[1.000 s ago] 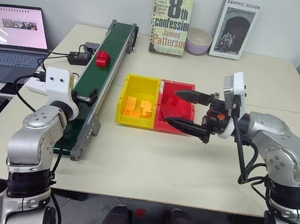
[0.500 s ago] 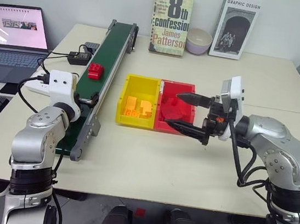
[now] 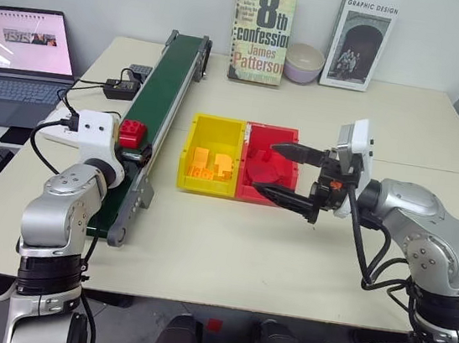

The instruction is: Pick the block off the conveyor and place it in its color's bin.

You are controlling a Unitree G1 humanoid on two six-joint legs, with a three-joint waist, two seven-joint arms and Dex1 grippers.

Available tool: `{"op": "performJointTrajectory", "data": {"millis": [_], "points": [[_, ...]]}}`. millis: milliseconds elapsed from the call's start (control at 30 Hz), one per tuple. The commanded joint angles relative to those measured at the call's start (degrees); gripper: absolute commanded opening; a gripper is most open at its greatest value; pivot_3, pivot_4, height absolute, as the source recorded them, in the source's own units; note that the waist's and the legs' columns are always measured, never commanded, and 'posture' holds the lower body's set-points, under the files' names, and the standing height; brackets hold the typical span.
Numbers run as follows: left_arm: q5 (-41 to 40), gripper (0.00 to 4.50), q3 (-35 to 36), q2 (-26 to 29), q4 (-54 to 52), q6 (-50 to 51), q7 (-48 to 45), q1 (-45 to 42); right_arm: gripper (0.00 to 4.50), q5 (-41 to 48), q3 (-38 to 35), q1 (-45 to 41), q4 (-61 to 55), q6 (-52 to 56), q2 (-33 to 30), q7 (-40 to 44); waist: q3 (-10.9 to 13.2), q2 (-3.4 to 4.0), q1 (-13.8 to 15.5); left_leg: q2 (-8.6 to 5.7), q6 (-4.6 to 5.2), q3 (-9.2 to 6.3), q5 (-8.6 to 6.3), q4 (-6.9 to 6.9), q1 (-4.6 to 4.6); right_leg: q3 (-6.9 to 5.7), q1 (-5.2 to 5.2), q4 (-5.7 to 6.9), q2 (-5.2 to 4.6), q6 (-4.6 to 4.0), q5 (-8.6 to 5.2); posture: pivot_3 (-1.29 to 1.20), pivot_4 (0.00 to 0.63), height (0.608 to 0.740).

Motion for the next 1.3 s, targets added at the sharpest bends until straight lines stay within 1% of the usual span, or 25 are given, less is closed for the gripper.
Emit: {"op": "performJointTrajectory", "data": {"millis": [33,167,200,267,300,333,433,467,667,800,900,967,1033,1133,1233,1300], "points": [[-1.3,3.91,2.5,-0.4,-1.3,1.7,0.9,-1.0,4.50,2.1,-1.8,-3.9,-1.1,1.7,-0.2,-1.5,0.0,0.00,0.0,0.00,0.00,0.02,0.00,0.00,0.00,0.02,-0.01,0.01,-0.01,0.00,0.00,0.00,0.150,0.740],[-1.1,3.22,2.8,-0.6,-2.6,2.8,1.7,-0.1,4.50,1.8,-1.8,-5.0,0.0,2.0,-0.3,-1.4,0.0,0.00,0.0,0.02,0.00,-0.03,0.00,0.00,0.01,-0.03,0.00,0.01,-0.01,0.00,0.00,0.00,0.150,0.740],[-1.2,2.98,3.1,-1.0,-3.3,3.4,2.3,0.1,4.50,1.8,-1.9,-5.2,0.4,1.9,-0.4,-1.2,0.0,0.00,0.0,0.02,0.00,-0.03,0.00,0.00,0.01,-0.03,0.01,0.01,-0.01,0.00,0.00,0.00,0.150,0.740],[-1.5,2.68,3.5,-1.4,-4.2,4.4,3.0,0.4,4.50,1.6,-1.9,-5.4,0.9,1.7,-0.5,-1.0,0.0,0.00,0.0,0.02,0.00,-0.02,0.00,0.00,0.00,-0.01,0.00,0.00,-0.01,0.00,0.00,0.00,0.150,0.740],[-1.5,2.41,3.8,-1.6,-4.9,4.9,3.5,0.6,4.50,1.5,-1.9,-5.4,1.1,1.5,-0.6,-0.9,0.0,0.00,0.0,0.00,0.00,0.00,0.00,0.00,0.00,0.00,0.00,0.00,-0.02,0.00,0.00,0.00,0.150,0.740],[-1.5,2.28,4.0,-1.8,-5.5,5.3,3.9,0.7,4.50,1.4,-1.9,-5.4,1.3,1.4,-0.6,-0.7,0.0,0.00,0.0,0.00,0.00,0.00,0.00,0.00,0.00,0.00,0.00,-0.01,-0.02,0.00,0.00,0.00,0.150,0.740],[-1.9,1.64,5.2,-2.6,-6.6,6.8,5.2,0.7,4.50,0.6,-1.9,-5.1,1.8,0.5,-0.9,-0.3,0.0,0.00,0.0,0.00,0.00,0.00,0.00,0.00,0.00,0.00,0.00,0.00,-0.03,0.00,0.00,0.00,0.150,0.740],[-2.2,1.53,6.1,-3.1,-6.9,7.2,5.8,0.3,4.50,0.2,-1.9,-4.8,1.9,0.1,-0.9,-0.3,0.0,0.00,0.0,0.00,0.00,-0.02,0.00,0.00,0.00,-0.01,0.00,0.00,-0.02,0.00,0.00,0.00,0.150,0.740],[-1.4,1.53,5.3,-0.4,-3.3,6.3,4.7,-5.2,4.50,-0.9,-2.3,-3.3,2.3,-1.8,-1.3,-0.1,0.0,0.00,0.0,0.01,0.00,-0.03,0.00,0.00,-0.01,-0.04,0.00,0.01,0.03,0.00,0.00,0.00,0.150,0.740],[-1.6,1.53,-0.1,2.9,1.7,3.3,-2.4,-11.2,4.50,-1.1,-3.6,-2.0,1.9,-2.6,-2.4,-0.6,0.0,0.00,0.2,-0.04,0.00,0.00,0.00,0.00,-0.02,-0.04,0.00,-0.01,0.11,0.00,0.00,0.00,0.150,0.740],[-1.2,1.53,-9.2,5.0,8.0,-1.0,-13.4,-18.6,4.50,-1.8,-7.0,-0.2,1.2,-2.7,-5.9,-0.7,0.0,-0.01,0.4,-0.12,0.00,0.09,0.00,0.00,-0.05,-0.04,0.00,-0.04,0.08,0.00,0.00,0.00,0.150,0.740],[-0.6,1.53,-12.8,5.3,11.4,-3.4,-18.1,-22.0,4.50,-1.8,-8.8,0.9,0.4,-2.2,-7.6,-1.2,0.0,-0.02,1.2,-0.16,0.00,0.00,0.00,0.03,-0.12,-0.09,0.00,-0.10,0.08,0.01,0.00,0.00,0.150,0.740],[0.0,1.53,-17.1,4.1,16.4,-6.4,-23.5,-26.1,4.50,-1.0,-11.3,3.1,-2.1,-0.1,-9.2,-3.7,0.0,-0.02,1.3,-0.19,0.01,0.14,0.00,0.03,-0.12,-0.12,-0.01,-0.12,0.07,0.01,0.01,0.00,0.150,0.740],[1.4,1.53,-23.2,0.9,22.1,-10.9,-29.7,-30.2,4.50,0.7,-14.3,8.5,-8.1,3.7,-9.0,-9.1,0.0,-0.02,1.2,-0.15,0.03,0.17,-0.02,-0.01,-0.12,-0.08,-0.02,-0.14,0.07,0.02,0.00,0.00,0.150,0.740],[3.4,1.53,-28.0,-3.4,27.3,-15.7,-33.8,-33.2,4.50,-1.5,-14.2,15.9,-14.8,6.3,-9.1,-14.3,0.0,-0.01,1.3,-0.09,0.03,0.05,-0.02,-0.08,-0.12,-0.05,-0.02,-0.11,0.10,0.00,-0.01,0.00,0.150,0.740],[5.7,1.53,-30.3,-5.7,32.0,-19.8,-35.2,-34.9,4.50,-0.9,-14.4,19.0,-18.1,7.7,-8.0,-17.2,0.0,-0.01,1.3,-0.08,0.03,0.02,-0.02,-0.09,-0.16,-0.07,-0.06,-0.10,0.12,0.01,-0.03,0.00,0.150,0.740]]}}
